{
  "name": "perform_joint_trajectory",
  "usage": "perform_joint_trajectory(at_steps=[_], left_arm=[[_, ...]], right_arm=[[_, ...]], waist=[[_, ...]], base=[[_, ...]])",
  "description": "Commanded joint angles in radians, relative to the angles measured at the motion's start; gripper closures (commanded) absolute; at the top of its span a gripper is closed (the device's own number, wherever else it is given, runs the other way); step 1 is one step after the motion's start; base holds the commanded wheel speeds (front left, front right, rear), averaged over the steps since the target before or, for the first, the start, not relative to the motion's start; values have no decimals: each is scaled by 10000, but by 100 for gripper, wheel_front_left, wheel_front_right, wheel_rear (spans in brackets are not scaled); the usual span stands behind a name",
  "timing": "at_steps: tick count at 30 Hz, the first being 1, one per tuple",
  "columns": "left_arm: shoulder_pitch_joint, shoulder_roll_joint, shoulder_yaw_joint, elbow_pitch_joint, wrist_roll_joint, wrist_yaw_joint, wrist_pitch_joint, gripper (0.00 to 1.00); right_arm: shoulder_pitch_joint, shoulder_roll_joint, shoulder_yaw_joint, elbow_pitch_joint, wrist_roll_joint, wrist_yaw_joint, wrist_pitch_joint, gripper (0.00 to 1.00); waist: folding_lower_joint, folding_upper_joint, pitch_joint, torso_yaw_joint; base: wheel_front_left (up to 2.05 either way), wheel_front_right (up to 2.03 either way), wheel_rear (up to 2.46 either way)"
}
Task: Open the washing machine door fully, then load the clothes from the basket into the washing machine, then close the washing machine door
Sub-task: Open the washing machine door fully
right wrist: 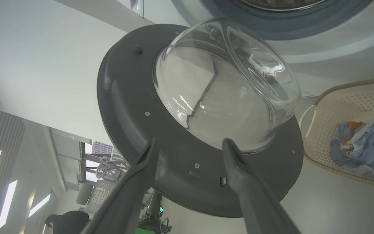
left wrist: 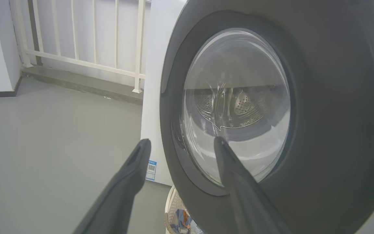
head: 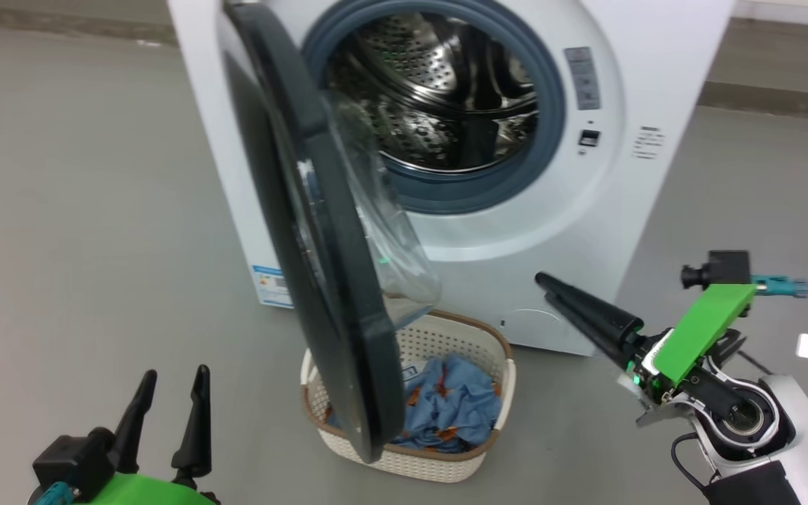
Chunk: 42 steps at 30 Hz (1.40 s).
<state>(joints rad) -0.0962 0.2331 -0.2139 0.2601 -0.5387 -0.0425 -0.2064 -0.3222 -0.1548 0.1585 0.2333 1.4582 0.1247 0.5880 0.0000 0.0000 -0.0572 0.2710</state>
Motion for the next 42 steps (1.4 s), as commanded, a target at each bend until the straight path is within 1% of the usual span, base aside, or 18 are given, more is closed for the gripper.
perform_joint_trajectory(at_steps=[1,5,9,11,18,24,25,32,37,42], left_arm=[[-253,157,368,-212,-116,72,-158,0],[-292,85,389,-192,-149,65,-248,0],[-278,49,424,-150,-170,50,-324,0],[-273,31,452,-128,-178,39,-362,0],[-211,-3,580,-135,-174,21,-458,0],[-190,41,718,-197,-144,15,-500,0],[-190,41,718,-197,-144,15,-500,0],[-144,93,835,-276,-109,16,-523,0],[-150,61,813,-267,-94,23,-529,0],[-171,46,759,-216,-72,14,-532,0]], right_arm=[[-90,-77,100,-489,-394,60,-412,0],[159,-258,274,-1060,-1500,60,-1734,0],[373,-716,602,-1339,-2866,60,-3070,0],[563,-848,702,-1338,-3482,60,-3847,0],[1149,-1164,908,-936,-5422,60,-6131,0],[1351,-1135,704,-264,-7090,60,-7645,0],[1351,-1135,704,-264,-7090,60,-7645,0],[1498,-957,373,421,-9147,60,-8235,0],[1541,-675,262,843,-9754,60,-8338,0],[1512,-483,222,1135,-10008,60,-8409,0]], waist=[[0,0,12,-459],[0,0,86,-928],[0,0,166,-1374],[0,0,203,-1553],[0,0,341,-2125],[0,0,444,-2449],[0,0,444,-2449],[0,0,503,-2579],[0,0,483,-2571],[0,0,445,-2533]], base=[[0,0,0],[0,0,0],[0,0,0],[0,0,0],[0,0,0],[0,0,0],[0,0,0],[0,0,0],[0,0,0],[0,0,0]])
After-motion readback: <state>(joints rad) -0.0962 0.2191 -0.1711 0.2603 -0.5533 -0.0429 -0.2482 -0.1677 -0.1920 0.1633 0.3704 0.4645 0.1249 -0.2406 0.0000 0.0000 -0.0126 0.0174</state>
